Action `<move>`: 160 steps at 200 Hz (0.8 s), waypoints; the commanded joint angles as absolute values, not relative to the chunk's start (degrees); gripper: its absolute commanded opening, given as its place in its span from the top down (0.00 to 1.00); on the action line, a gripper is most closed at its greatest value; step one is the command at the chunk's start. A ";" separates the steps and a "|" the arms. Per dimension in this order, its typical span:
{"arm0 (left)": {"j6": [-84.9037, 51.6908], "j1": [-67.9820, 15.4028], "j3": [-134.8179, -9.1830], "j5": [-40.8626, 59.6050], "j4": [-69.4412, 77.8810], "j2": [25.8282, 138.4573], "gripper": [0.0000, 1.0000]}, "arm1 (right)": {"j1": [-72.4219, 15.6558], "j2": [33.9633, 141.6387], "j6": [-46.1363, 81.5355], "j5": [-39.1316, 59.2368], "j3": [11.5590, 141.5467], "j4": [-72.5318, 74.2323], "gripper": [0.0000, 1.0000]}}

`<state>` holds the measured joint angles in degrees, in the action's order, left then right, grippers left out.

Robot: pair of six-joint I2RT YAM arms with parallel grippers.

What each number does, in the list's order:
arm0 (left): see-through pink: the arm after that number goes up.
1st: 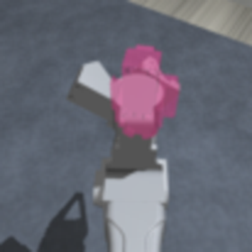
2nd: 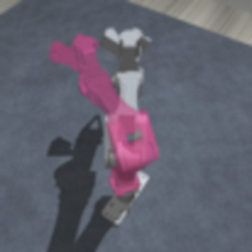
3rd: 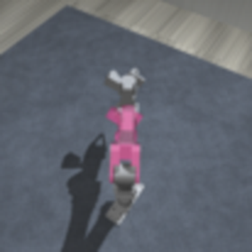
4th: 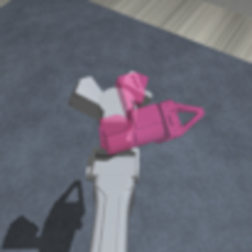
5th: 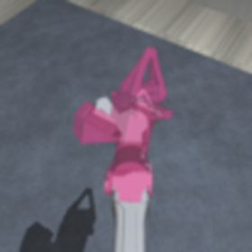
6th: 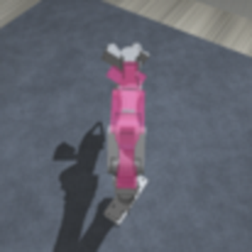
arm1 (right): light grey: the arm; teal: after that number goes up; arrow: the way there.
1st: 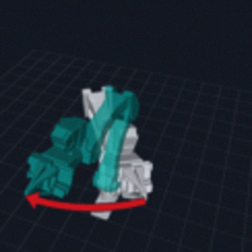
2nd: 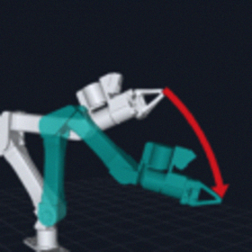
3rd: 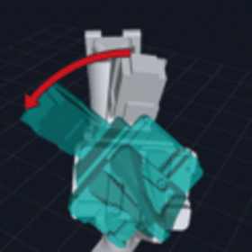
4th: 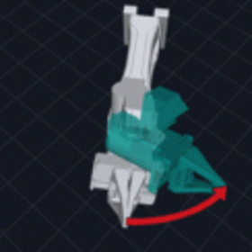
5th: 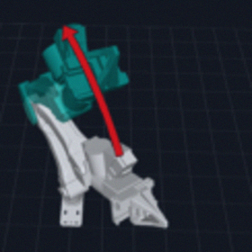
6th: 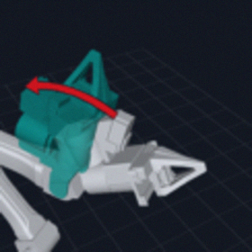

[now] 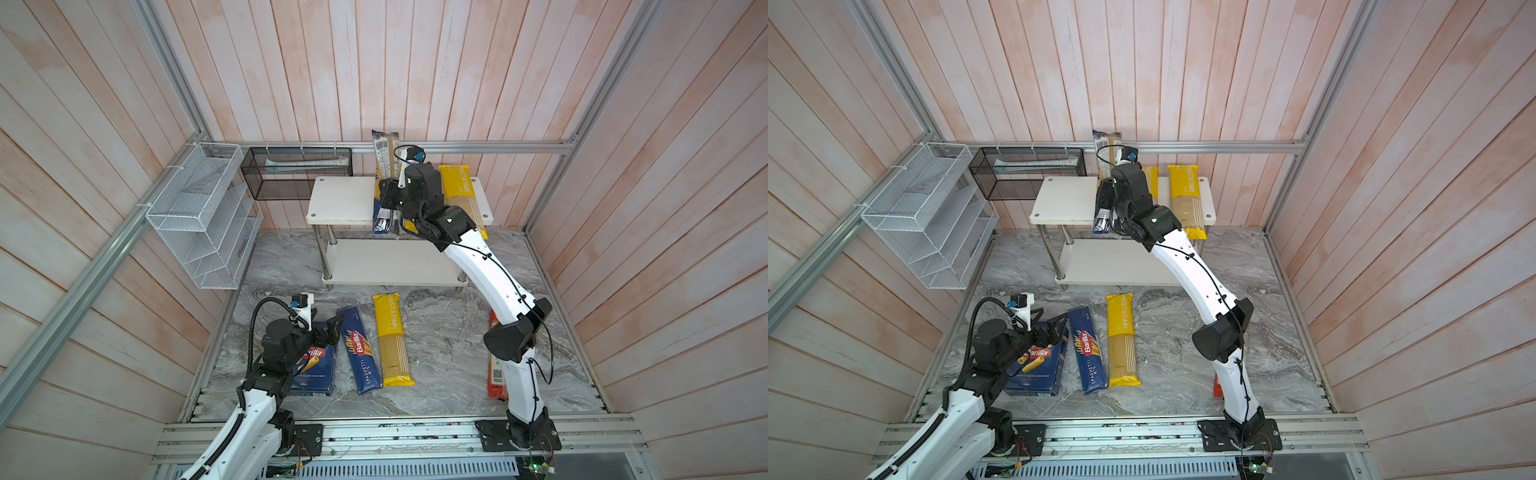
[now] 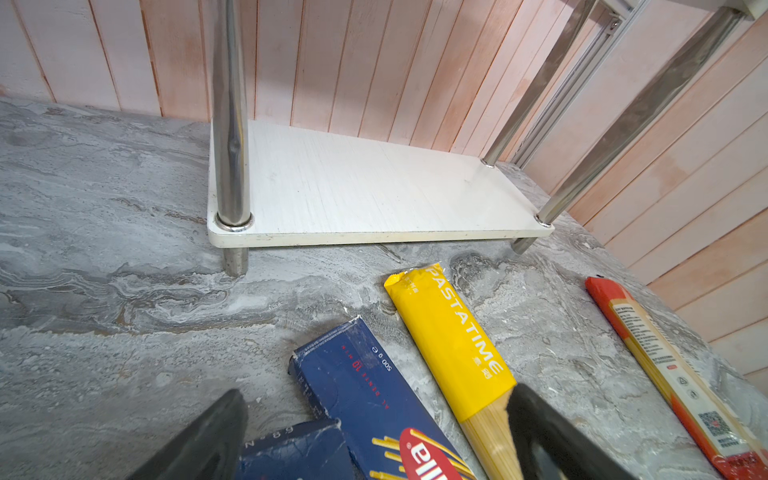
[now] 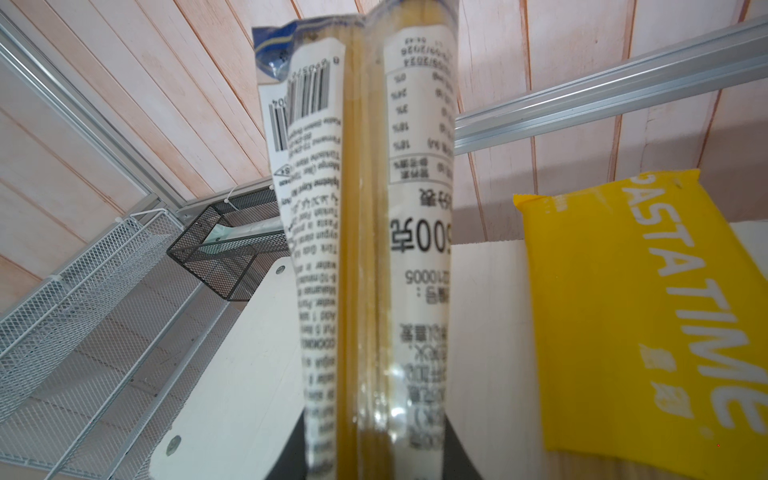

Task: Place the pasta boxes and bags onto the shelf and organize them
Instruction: 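Lower the spaghetti pack onto the top shelf beside the yellow bags, then tip the spaghetti pack down flat on the top shelf with the right gripper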

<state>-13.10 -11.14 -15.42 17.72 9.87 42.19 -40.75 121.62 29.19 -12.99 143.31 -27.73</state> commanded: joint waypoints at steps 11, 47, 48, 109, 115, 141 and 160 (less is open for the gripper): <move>-12.41 -10.93 -15.47 18.35 10.78 41.75 0.00 | -38.68 121.77 29.85 -15.21 142.34 -20.87 0.68; -12.46 -10.92 -15.49 18.25 10.80 41.76 0.00 | -38.51 121.38 30.63 -14.82 140.61 -19.44 0.62; -12.47 -10.91 -15.48 18.26 10.81 41.75 0.00 | -38.50 121.38 30.65 -14.75 140.62 -19.43 0.62; -12.42 -10.97 -15.47 18.25 10.78 41.73 0.00 | -38.54 120.64 30.70 -12.83 140.98 -18.75 0.58; -12.40 -10.93 -15.50 18.20 10.72 41.70 0.00 | -38.50 120.34 30.55 -12.66 140.99 -18.96 0.58; -12.47 -10.95 -15.38 18.23 10.72 41.59 0.00 | -38.50 118.60 29.09 -9.70 140.88 -20.70 0.56; -12.50 -10.99 -15.38 18.23 10.69 41.48 0.00 | -38.95 116.56 26.53 -6.19 140.42 -23.56 0.56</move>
<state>-13.10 -11.14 -15.42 17.72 9.87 42.19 -38.79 121.23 29.93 -10.79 140.29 -21.28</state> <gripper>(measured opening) 0.997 0.439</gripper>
